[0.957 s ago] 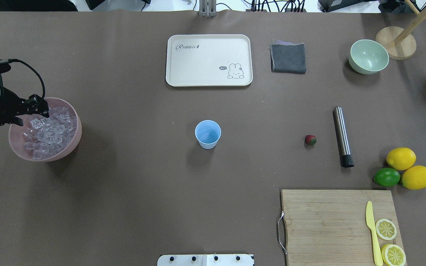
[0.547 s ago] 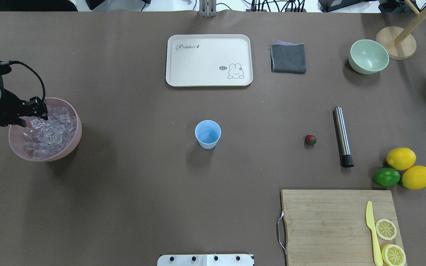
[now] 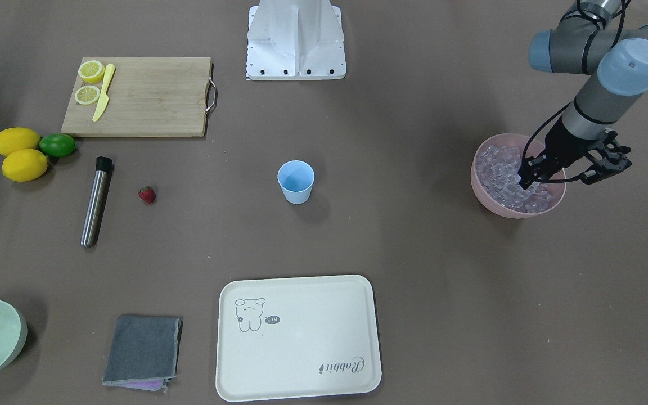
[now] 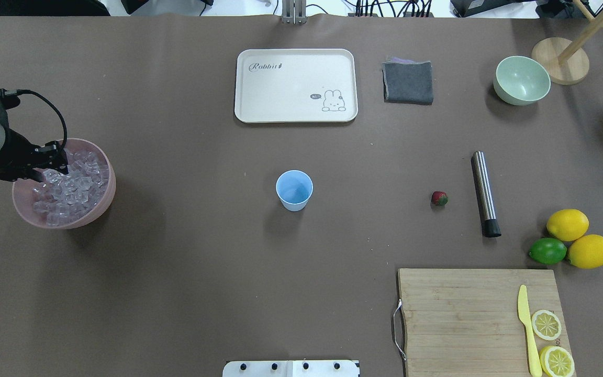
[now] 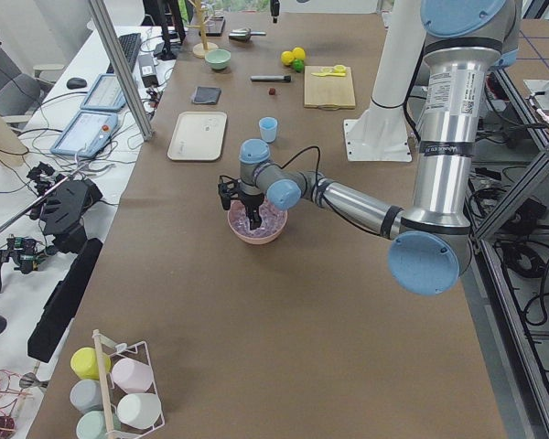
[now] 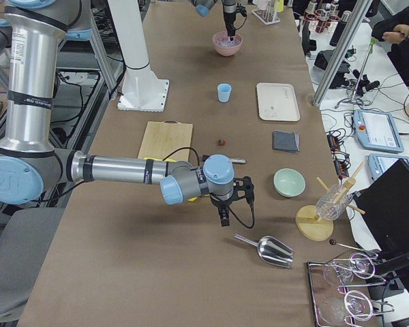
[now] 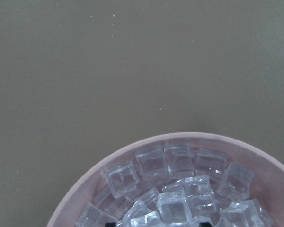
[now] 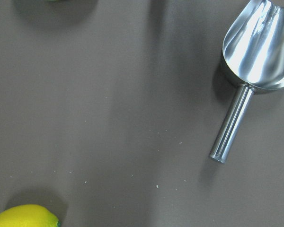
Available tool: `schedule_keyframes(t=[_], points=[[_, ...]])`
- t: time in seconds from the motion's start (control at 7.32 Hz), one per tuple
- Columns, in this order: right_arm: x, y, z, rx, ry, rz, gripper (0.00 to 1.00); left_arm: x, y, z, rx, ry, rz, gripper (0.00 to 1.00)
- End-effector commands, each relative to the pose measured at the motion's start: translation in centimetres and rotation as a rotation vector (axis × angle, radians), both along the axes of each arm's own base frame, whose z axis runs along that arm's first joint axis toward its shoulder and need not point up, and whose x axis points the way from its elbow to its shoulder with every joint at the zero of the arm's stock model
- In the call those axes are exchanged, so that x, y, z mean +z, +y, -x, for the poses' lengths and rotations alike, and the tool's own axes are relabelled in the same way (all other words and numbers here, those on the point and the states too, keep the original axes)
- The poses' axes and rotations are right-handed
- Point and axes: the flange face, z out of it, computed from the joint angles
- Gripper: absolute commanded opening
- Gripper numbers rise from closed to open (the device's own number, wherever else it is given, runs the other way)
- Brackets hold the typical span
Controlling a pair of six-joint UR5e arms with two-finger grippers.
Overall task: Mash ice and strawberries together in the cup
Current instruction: 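Lower the left gripper into the pink bowl and grasp an ice cube, then carry the ice cube with the left gripper and drop it into the blue cup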
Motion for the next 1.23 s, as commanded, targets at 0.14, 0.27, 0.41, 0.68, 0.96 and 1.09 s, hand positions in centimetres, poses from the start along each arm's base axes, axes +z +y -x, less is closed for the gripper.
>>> schedule_keyframes(t=[0.14, 0.27, 0.41, 0.68, 0.96, 1.09], points=[[0.0, 0.0, 0.0, 0.006, -0.002, 0.006, 1.0, -0.5, -0.1, -0.1, 0.008, 0.005, -0.005, 0.0], [-0.1, -0.1, 0.1, 0.005, -0.001, 0.004, 1.0, -1.1, -0.3, 0.2, 0.006, 0.014, -0.007, 0.0], [-0.3, -0.3, 0.2, 0.004, -0.002, 0.003, 1.0, -2.3, 0.0, 0.6, 0.023, 0.044, 0.013, 0.0], [-0.5, -0.5, 1.0, -0.003, -0.005, 0.008, 1.0, -9.2, -1.1, 0.8, 0.013, 0.069, 0.005, 0.0], [-0.9, -0.9, 2.4, -0.012, -0.006, 0.021, 1.0, -14.7, -1.5, -1.9, 0.008, 0.118, -0.014, 0.0], [-1.1, -1.1, 2.7, -0.017, -0.007, 0.017, 1.0, -18.0, -0.7, -5.4, 0.02, 0.16, -0.005, 0.0]])
